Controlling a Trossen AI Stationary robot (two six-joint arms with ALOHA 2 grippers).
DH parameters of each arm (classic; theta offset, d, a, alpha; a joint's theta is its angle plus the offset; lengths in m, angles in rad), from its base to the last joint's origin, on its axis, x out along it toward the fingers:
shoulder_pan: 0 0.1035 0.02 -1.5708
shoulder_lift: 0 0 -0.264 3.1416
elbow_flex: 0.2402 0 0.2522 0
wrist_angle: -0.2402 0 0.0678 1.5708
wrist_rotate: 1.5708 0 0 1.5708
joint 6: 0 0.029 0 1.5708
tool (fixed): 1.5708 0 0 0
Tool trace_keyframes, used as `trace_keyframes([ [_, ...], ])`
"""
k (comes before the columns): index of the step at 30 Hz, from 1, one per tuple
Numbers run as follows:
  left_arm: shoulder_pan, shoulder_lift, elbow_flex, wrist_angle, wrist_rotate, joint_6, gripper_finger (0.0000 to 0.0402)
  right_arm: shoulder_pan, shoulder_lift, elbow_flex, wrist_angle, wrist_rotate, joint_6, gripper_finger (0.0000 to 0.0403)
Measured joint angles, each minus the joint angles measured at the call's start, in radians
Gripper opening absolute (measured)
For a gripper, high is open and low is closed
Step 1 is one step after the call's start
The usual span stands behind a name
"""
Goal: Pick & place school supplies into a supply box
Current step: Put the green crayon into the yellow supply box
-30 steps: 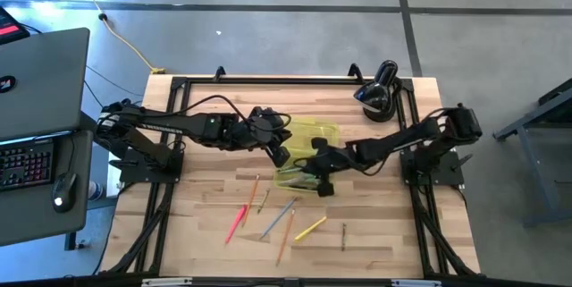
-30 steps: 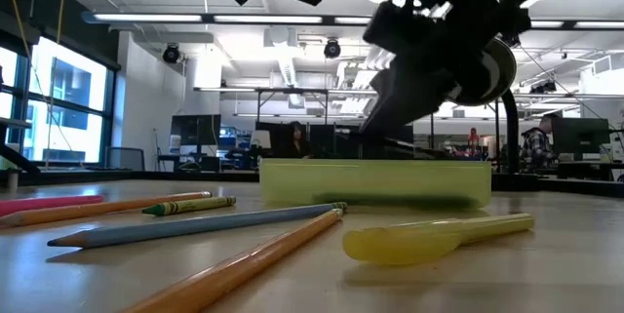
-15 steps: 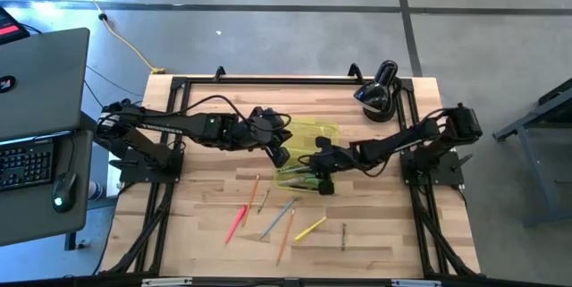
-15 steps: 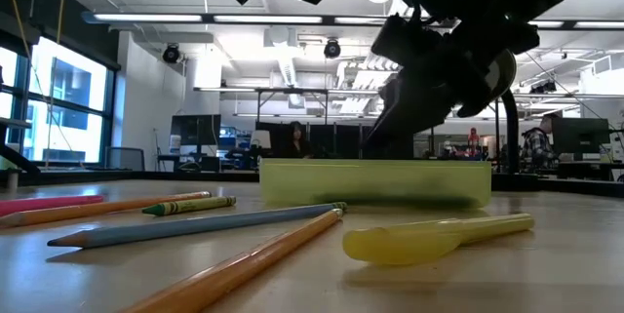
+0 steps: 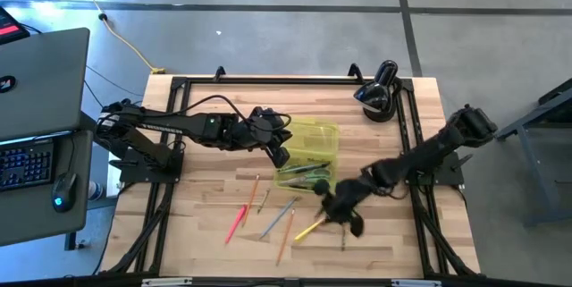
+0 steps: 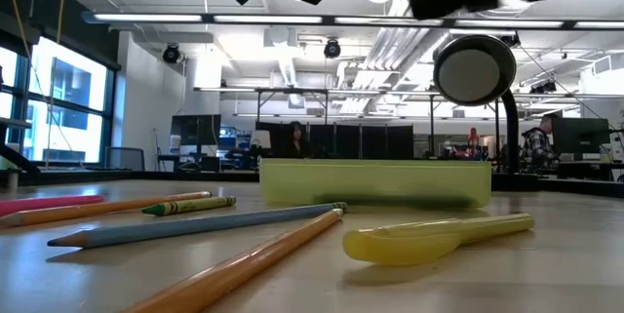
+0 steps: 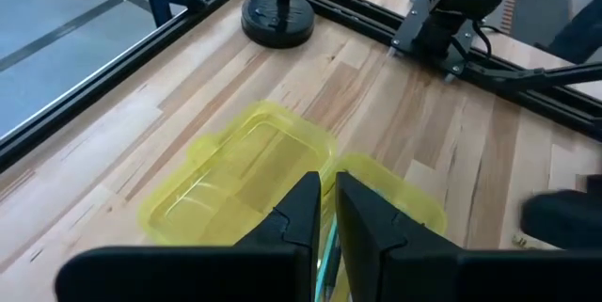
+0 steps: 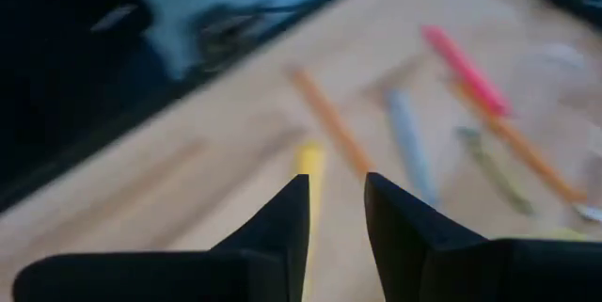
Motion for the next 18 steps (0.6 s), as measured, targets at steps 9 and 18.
trace_keyframes([
  [9,0.0,0.0,0.0,0.005,0.018,-0.005,0.0067,0.12,0.002,-0.168,0.136,-0.15,0.081,0.0071],
  [18,0.0,0.0,0.0,0.009,0.026,-0.024,0.0067,0.087,0.003,-0.433,0.63,-0.177,0.086,0.0071],
])
